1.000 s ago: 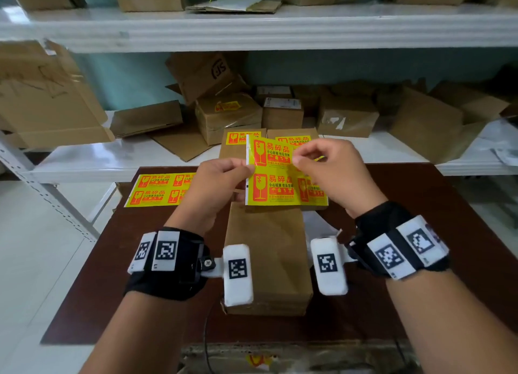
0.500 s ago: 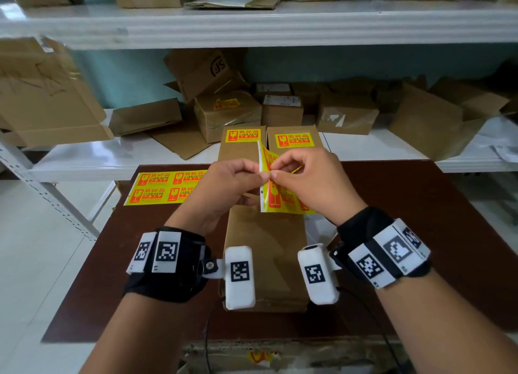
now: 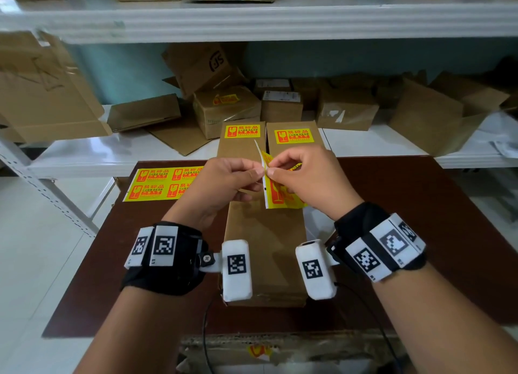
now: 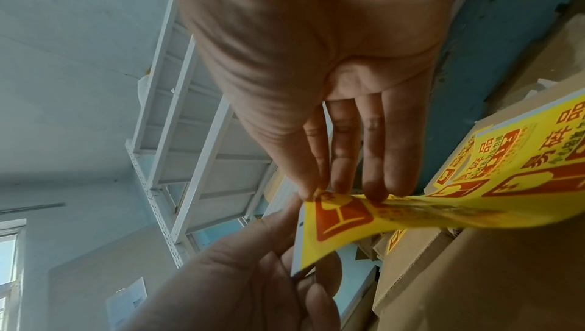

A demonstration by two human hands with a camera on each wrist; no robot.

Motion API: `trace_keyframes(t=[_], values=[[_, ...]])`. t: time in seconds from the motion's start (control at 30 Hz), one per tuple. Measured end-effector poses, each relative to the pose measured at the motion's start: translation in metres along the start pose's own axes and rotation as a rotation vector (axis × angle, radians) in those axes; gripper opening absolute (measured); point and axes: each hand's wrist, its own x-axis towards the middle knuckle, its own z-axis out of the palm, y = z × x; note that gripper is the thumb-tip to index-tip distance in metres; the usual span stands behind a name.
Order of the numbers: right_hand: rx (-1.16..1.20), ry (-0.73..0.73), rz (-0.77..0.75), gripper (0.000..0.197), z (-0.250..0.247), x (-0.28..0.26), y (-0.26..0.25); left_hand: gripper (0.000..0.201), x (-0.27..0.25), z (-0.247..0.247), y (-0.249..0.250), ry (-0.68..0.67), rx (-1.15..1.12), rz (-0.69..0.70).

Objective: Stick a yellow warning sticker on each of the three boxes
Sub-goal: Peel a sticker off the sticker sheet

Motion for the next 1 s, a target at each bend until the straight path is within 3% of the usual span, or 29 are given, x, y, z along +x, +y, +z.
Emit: trace_keyframes(t=[0.77,1.0], values=[[0.032,-0.071,0.092,0.014,0.006,-0.0056,-0.0037,0.006,0.0003,0.0003,-0.0018,-0.075,0.103,-0.029],[-0.027,-0.079,0.063,0.016,0.0073,-0.0056,-0.0034,0.018,-0.0002,0.0023,-0.0002,-0.071,0.068,-0.049]])
